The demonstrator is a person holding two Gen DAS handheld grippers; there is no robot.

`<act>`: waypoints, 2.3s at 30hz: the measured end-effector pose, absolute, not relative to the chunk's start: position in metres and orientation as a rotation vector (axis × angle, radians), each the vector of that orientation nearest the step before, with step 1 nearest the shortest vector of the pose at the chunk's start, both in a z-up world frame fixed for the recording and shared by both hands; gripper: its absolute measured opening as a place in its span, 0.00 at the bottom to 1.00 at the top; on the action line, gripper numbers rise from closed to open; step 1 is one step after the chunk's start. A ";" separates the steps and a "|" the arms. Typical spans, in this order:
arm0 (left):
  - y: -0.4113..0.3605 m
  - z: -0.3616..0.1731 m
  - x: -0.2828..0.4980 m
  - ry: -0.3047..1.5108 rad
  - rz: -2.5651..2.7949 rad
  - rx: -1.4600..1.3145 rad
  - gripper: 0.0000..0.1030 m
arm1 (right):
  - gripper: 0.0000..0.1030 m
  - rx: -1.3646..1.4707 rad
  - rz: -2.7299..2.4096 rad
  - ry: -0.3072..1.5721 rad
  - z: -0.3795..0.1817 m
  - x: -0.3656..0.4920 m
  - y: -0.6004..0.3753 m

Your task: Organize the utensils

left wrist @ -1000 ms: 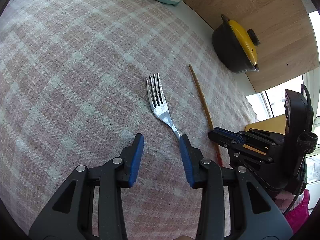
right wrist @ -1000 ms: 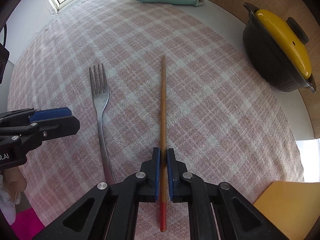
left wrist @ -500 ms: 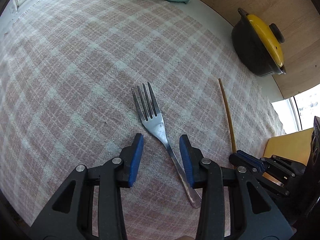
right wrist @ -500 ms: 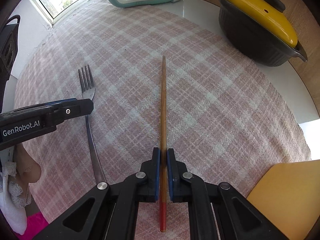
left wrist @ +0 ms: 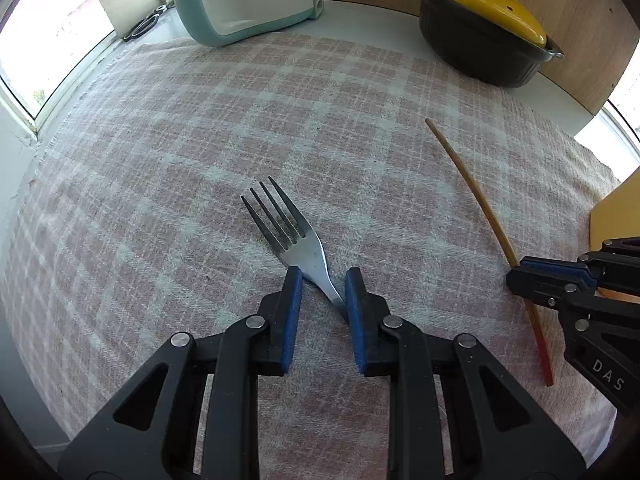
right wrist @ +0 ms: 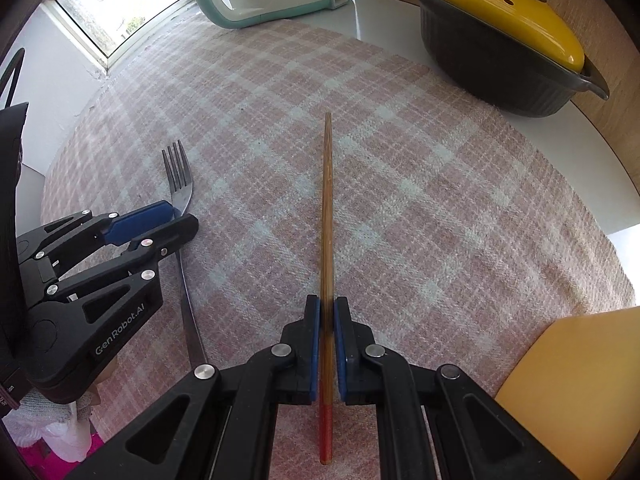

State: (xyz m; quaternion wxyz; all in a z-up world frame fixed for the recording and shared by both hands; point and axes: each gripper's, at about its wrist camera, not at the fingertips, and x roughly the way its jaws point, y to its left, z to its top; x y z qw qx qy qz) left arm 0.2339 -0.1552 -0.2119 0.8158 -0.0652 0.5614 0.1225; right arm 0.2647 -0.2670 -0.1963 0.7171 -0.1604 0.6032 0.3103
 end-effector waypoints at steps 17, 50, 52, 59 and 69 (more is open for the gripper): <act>-0.097 -0.209 0.209 1.292 0.063 -0.222 0.10 | 0.19 -0.425 0.692 1.365 -0.201 0.268 -0.235; -0.062 -0.160 0.139 1.004 -0.008 -0.403 0.05 | 0.04 -0.164 0.568 1.154 -0.145 0.214 -0.249; -0.064 -0.156 0.139 0.993 -0.021 -0.401 0.04 | 0.04 -0.155 0.557 1.126 -0.135 0.212 -0.252; -0.071 -0.131 0.134 0.933 -0.063 -0.376 0.04 | 0.04 -0.117 0.523 1.063 -0.112 0.201 -0.265; -0.082 -0.109 0.141 0.870 -0.109 -0.330 0.00 | 0.04 -0.120 0.477 1.010 -0.092 0.188 -0.280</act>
